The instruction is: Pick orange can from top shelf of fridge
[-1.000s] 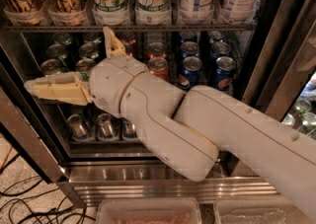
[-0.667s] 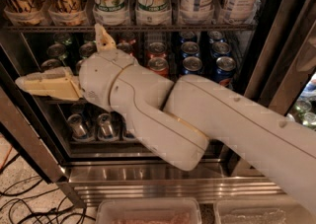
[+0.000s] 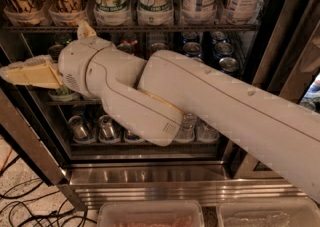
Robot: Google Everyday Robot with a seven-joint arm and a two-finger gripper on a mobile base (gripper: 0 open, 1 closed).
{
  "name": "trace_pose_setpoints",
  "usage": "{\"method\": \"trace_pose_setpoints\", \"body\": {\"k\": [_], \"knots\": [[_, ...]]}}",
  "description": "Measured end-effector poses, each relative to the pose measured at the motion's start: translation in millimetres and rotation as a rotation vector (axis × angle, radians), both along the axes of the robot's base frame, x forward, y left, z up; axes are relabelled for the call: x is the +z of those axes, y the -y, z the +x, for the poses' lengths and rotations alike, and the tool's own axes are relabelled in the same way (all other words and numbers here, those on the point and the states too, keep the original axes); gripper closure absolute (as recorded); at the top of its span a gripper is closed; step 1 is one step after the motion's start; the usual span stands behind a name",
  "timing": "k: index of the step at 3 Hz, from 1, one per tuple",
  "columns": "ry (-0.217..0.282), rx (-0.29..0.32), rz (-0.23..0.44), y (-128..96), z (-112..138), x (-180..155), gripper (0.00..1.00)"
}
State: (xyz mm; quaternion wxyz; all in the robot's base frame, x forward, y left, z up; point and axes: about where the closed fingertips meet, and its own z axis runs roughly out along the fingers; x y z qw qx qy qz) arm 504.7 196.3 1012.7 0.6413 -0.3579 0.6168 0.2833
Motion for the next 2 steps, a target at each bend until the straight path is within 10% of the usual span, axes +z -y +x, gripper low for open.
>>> {"method": "trace_pose_setpoints", "body": {"k": [2], "knots": [[0.044, 0.021, -0.035, -30, -1, 23, 0.00]]}}
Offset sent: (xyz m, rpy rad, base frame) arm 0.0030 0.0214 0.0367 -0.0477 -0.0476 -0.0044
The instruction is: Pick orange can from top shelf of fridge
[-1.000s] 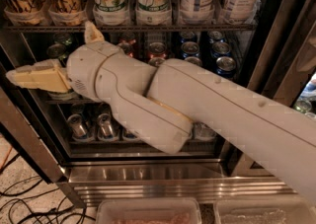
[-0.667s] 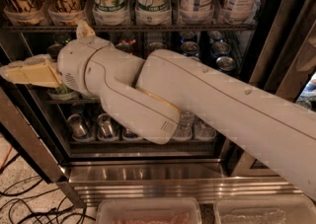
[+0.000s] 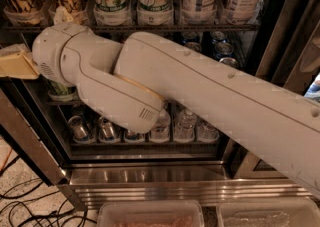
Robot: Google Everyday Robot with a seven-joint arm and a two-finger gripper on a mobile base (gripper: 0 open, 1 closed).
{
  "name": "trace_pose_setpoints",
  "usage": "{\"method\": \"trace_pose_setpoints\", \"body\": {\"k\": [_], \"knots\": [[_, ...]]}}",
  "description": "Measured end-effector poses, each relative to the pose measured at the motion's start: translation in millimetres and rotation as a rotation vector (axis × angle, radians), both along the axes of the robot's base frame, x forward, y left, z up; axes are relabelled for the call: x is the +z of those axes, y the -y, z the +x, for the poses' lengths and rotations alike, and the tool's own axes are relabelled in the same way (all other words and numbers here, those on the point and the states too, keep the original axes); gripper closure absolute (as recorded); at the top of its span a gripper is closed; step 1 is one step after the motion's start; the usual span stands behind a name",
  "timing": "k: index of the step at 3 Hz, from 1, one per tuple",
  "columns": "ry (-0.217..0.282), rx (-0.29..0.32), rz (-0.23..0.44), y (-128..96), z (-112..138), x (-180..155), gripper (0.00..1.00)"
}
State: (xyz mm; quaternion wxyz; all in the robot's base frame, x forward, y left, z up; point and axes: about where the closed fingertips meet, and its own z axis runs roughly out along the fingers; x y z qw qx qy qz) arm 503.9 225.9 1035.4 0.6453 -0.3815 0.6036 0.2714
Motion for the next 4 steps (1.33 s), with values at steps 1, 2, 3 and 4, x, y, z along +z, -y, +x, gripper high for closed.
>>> {"method": "trace_pose_setpoints", "body": {"k": [1, 2, 3, 4], "knots": [[0.008, -0.007, -0.004, 1.5, -0.1, 3.3, 0.00], [0.022, -0.036, -0.014, 10.6, 1.9, 10.9, 0.00], [0.022, -0.036, -0.014, 10.6, 1.8, 10.9, 0.00], [0.022, -0.036, -0.014, 10.5, 1.8, 11.0, 0.05]]}}
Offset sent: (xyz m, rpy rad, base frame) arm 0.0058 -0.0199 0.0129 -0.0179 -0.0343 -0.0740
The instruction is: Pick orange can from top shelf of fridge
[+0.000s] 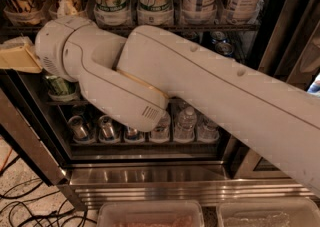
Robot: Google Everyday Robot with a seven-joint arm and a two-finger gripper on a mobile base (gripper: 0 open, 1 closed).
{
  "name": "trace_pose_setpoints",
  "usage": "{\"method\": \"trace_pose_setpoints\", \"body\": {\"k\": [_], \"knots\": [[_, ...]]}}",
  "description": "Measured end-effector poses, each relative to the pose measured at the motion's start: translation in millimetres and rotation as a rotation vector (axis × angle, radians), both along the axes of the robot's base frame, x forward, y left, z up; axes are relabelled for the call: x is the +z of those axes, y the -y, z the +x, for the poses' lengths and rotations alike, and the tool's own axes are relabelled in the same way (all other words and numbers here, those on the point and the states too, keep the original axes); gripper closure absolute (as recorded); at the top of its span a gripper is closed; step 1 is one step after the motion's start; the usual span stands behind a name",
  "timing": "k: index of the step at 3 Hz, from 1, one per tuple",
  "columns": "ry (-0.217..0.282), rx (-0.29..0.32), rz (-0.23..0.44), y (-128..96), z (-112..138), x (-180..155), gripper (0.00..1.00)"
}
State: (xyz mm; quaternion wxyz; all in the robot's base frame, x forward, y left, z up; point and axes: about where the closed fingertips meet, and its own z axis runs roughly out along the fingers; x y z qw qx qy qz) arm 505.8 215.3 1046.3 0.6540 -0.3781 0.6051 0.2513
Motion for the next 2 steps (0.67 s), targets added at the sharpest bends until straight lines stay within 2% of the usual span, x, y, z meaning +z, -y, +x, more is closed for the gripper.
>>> {"method": "trace_pose_setpoints", "body": {"k": [1, 2], "knots": [[0.000, 0.000, 0.000, 0.0, 0.0, 0.0, 0.37], [0.000, 0.000, 0.000, 0.0, 0.0, 0.0, 0.25]]}}
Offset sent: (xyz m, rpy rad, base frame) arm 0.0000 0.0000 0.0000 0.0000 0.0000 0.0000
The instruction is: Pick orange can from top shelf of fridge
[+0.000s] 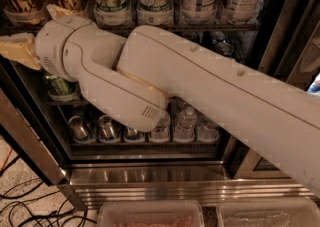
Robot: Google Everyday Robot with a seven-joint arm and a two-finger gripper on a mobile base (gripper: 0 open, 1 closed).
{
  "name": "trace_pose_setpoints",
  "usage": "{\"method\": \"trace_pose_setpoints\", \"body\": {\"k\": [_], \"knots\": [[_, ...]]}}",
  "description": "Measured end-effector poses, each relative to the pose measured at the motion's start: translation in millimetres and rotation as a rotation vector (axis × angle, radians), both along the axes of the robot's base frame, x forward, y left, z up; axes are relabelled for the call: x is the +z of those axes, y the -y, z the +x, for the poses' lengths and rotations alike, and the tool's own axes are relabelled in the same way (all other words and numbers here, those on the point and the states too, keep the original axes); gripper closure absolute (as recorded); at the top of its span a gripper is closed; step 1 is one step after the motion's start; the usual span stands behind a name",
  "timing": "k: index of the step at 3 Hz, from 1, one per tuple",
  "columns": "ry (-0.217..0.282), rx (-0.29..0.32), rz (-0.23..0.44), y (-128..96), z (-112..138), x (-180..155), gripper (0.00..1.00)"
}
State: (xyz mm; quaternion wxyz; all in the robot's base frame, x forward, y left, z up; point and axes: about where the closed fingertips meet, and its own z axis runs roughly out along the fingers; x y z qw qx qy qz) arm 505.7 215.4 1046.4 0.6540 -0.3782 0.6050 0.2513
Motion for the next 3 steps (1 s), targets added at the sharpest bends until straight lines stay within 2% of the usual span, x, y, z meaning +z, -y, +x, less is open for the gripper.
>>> {"method": "trace_pose_setpoints", "body": {"k": [1, 2, 3], "knots": [[0.000, 0.000, 0.000, 0.0, 0.0, 0.0, 0.23], [0.001, 0.000, -0.001, -0.2, -0.3, 0.3, 0.32], [0.003, -0.006, -0.003, 1.3, 0.3, 1.6, 0.30]]}}
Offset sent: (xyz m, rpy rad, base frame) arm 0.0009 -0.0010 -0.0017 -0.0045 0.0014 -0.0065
